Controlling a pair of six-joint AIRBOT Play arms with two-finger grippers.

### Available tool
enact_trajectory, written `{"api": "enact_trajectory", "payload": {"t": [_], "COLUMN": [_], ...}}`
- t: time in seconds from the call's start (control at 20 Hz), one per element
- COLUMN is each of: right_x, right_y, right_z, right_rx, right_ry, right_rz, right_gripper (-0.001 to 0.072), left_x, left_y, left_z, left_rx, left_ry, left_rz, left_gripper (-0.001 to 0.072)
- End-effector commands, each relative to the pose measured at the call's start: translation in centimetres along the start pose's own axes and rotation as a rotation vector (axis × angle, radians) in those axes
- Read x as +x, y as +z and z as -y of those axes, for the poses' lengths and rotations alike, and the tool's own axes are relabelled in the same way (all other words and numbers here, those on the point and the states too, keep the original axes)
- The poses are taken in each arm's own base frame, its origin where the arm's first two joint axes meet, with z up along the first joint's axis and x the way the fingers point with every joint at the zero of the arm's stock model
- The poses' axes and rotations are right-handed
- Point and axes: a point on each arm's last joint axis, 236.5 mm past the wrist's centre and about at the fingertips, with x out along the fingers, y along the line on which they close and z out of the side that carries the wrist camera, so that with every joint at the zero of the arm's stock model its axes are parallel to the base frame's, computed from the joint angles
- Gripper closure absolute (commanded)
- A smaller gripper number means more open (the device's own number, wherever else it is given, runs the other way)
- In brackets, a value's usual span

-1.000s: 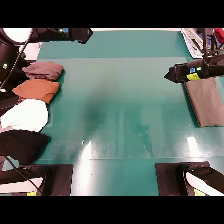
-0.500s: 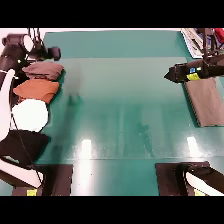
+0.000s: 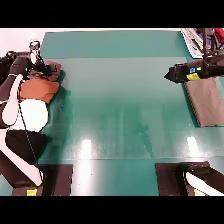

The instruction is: Fold the shirts.

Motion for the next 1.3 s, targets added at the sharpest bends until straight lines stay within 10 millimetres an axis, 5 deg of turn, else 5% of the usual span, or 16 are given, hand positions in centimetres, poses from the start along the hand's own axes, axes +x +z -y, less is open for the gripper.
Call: {"api": "enact_trajectory", "payload": {"t": [0.0,0.15,0.3,0.45,0.55,0.65,0.75,0.95,1.0,1.05,1.1,1.15,1.25], "right_x": [-0.4,-3.2,-7.4,-11.3,-13.4,-15.0,-16.2,-18.1,-18.4,-18.6,-18.9,-19.0,-19.6], "right_y": [0.6,4.0,7.6,9.9,10.9,11.5,11.9,12.4,12.3,12.2,12.1,12.0,11.6], "right_z": [-0.2,-1.3,-2.8,-4.3,-5.0,-5.5,-6.0,-6.6,-6.7,-6.8,-6.9,-7.0,-7.1], "right_rx": [-0.005,-0.033,-0.071,-0.105,-0.131,-0.156,-0.165,-0.180,-0.184,-0.186,-0.189,-0.191,-0.195], "right_ry": [0.002,0.009,0.021,0.030,0.032,0.033,0.036,0.040,0.040,0.041,0.041,0.041,0.041], "right_rz": [0.021,0.140,0.281,0.388,0.441,0.482,0.511,0.550,0.550,0.549,0.549,0.550,0.554], "right_gripper": [0.0692,0.0693,0.0693,0.0693,0.0693,0.0692,0.0692,0.0693,0.0692,0.0692,0.0692,0.0693,0.0693], "left_x": [-1.6,-10.7,-26.3,-39.8,-45.2,-47.2,-47.0,-44.5,-43.7,-43.1,-42.3,-41.4,-39.6], "left_y": [1.6,8.7,14.3,14.0,11.6,8.3,3.9,-8.8,-12.3,-14.9,-16.5,-16.9,-14.1], "left_z": [-0.3,0.5,3.3,6.8,9.9,14.1,20.5,34.3,37.1,39.2,40.7,41.5,40.3], "left_rx": [-0.010,0.027,0.145,0.239,0.284,0.354,0.453,0.700,0.770,0.793,0.794,0.780,0.683], "left_ry": [0.001,-0.021,-0.061,-0.131,-0.216,-0.318,-0.465,-0.758,-0.823,-0.877,-0.914,-0.922,-0.875], "left_rz": [0.030,0.235,0.518,0.720,0.755,0.710,0.621,0.400,0.340,0.287,0.235,0.213,0.221], "left_gripper": [0.0680,0.0681,0.0681,0.0681,0.0681,0.0681,0.0681,0.0678,0.0562,0.0221,0.0104,0.0104,0.0104]}}
